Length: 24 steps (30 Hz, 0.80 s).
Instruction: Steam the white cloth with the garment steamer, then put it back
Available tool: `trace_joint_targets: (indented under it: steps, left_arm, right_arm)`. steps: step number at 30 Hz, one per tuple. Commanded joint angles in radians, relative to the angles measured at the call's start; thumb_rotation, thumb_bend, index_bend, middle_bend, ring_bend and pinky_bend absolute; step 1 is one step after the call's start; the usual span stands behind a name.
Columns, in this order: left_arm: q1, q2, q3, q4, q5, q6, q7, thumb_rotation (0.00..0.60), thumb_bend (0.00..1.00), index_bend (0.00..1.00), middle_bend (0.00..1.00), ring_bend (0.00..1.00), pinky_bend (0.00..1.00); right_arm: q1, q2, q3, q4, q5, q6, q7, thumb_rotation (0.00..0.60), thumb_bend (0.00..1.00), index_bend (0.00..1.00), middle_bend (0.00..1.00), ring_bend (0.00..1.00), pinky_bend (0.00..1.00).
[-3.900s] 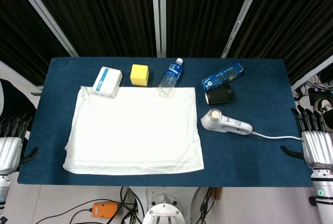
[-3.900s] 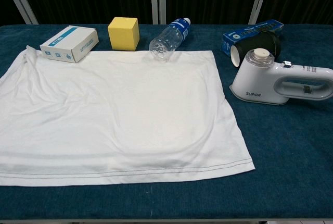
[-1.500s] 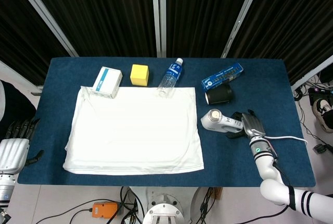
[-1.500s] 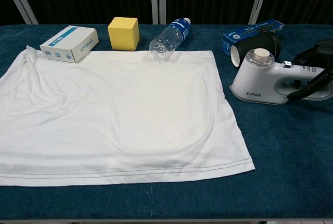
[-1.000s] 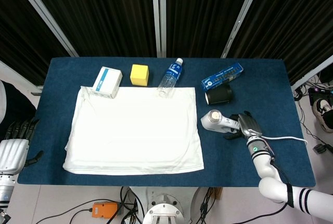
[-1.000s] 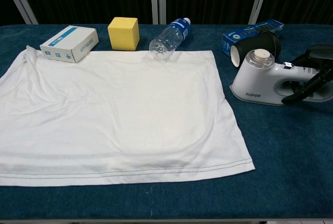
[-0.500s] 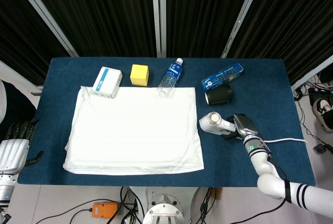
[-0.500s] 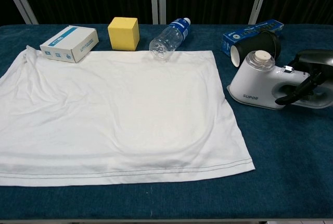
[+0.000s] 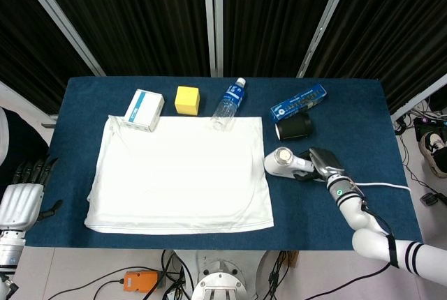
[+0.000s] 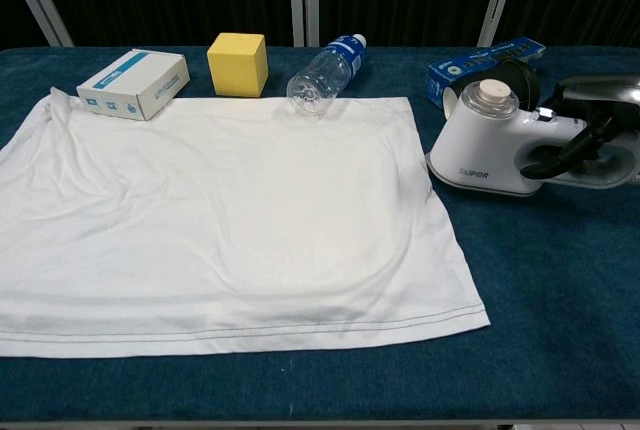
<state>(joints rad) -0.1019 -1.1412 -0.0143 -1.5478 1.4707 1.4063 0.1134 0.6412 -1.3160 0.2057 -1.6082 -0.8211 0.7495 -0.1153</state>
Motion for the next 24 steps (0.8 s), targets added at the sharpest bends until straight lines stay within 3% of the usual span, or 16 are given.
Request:
trace_joint_targets:
  steps: [1, 7, 14, 18, 20, 24]
  left_arm:
    - [-0.017, 0.010, 0.005, -0.020, 0.019, -0.020, 0.010, 0.600, 0.22, 0.00, 0.01, 0.00, 0.00]
    - [-0.101, 0.007, 0.011, -0.065, 0.092, -0.109, 0.030, 0.600, 0.43, 0.00, 0.04, 0.00, 0.00]
    - [-0.248, -0.079, 0.007, -0.066, 0.121, -0.308, 0.000, 0.599, 0.44, 0.00, 0.04, 0.00, 0.00]
    - [-0.307, -0.141, 0.002, -0.038, 0.086, -0.409, -0.011, 0.503, 0.43, 0.00, 0.04, 0.00, 0.00]
    - [-0.330, -0.181, -0.001, -0.012, 0.049, -0.458, -0.021, 0.428, 0.43, 0.00, 0.04, 0.00, 0.00]
    - [-0.349, -0.242, -0.001, 0.041, 0.004, -0.497, -0.014, 0.311, 0.43, 0.00, 0.03, 0.00, 0.00]
  right_arm:
    - [0.000, 0.073, 0.013, -0.022, -0.103, -0.069, 0.078, 0.600, 0.66, 0.97, 0.89, 0.92, 0.60]
    - [0.024, 0.145, 0.040, -0.044, -0.186, -0.137, 0.155, 0.600, 0.70, 0.98, 0.90, 0.93, 0.62]
    - [0.092, 0.181, 0.078, -0.080, -0.245, -0.196, 0.199, 0.600, 0.70, 0.99, 0.90, 0.93, 0.62]
    - [0.136, 0.165, 0.080, -0.071, -0.227, -0.227, 0.204, 0.600, 0.70, 0.99, 0.90, 0.93, 0.62]
    - [0.161, 0.147, 0.073, -0.056, -0.209, -0.240, 0.203, 0.600, 0.70, 0.99, 0.90, 0.93, 0.62]
    - [0.200, 0.111, 0.051, -0.021, -0.172, -0.244, 0.180, 0.600, 0.70, 0.99, 0.90, 0.93, 0.62]
